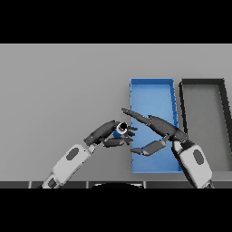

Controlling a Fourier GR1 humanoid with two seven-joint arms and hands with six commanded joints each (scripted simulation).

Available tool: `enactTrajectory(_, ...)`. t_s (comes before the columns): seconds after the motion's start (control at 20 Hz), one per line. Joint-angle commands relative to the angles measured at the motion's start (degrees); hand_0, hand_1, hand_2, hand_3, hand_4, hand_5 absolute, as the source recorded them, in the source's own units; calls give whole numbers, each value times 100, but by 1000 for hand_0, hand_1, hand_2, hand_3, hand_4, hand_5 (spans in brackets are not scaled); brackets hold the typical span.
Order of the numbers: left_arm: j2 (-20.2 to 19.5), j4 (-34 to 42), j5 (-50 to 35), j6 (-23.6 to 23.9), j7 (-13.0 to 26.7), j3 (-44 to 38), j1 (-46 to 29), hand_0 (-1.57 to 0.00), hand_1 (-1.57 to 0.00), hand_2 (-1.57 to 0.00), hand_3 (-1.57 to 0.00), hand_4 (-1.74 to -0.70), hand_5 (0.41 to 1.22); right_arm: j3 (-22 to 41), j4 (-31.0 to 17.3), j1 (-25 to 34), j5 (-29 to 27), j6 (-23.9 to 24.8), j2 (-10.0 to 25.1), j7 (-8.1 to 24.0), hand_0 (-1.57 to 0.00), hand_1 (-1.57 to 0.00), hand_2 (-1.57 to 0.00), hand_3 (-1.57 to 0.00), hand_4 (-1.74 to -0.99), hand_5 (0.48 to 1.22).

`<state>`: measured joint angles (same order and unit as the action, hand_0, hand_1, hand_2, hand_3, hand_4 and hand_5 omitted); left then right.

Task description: Pick up the blue pipe and place it into the blue bin.

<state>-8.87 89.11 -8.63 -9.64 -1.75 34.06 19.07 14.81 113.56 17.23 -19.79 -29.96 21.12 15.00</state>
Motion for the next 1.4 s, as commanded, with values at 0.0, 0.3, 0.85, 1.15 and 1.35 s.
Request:
enactTrajectory(0.0, -39, -48, 27, -26, -32, 1, -19, -1571, -1571, -1571, -1437, -1732, 1221, 10, -105, 139, -66, -81, 9, 33, 1, 1, 1, 1, -1294, 532)
enactTrajectory(0.3, -32, -86, -120, -193, -149, -17, -43, -1571, -1571, -1571, -1504, -1730, 1221, 444, -533, 793, -17, -227, -447, 348, 1, 1, 1, 1, -1233, 528)
enactTrajectory(0.85, -296, -54, 364, -208, -42, 127, 128, -993, -895, -875, -736, -1587, 1221, 682, -1500, 1652, 87, -588, -1017, 618, -478, -500, -500, -375, -1390, 538)
enactTrajectory(1.15, -29, -8, -23, -178, -131, -76, -72, -1294, -1283, -1274, -533, -1698, 1206, 791, -1473, 1589, -391, -431, -1238, 565, -1285, -1290, -1290, -1191, -1475, 809)
enactTrajectory(1.35, -50, -16, -21, -196, -107, -73, -27, -1458, -1453, -1449, -591, -1724, 1215, 821, -1413, 1538, 83, -421, -1230, 94, -1454, -1456, -1456, -1415, -1459, 1052)
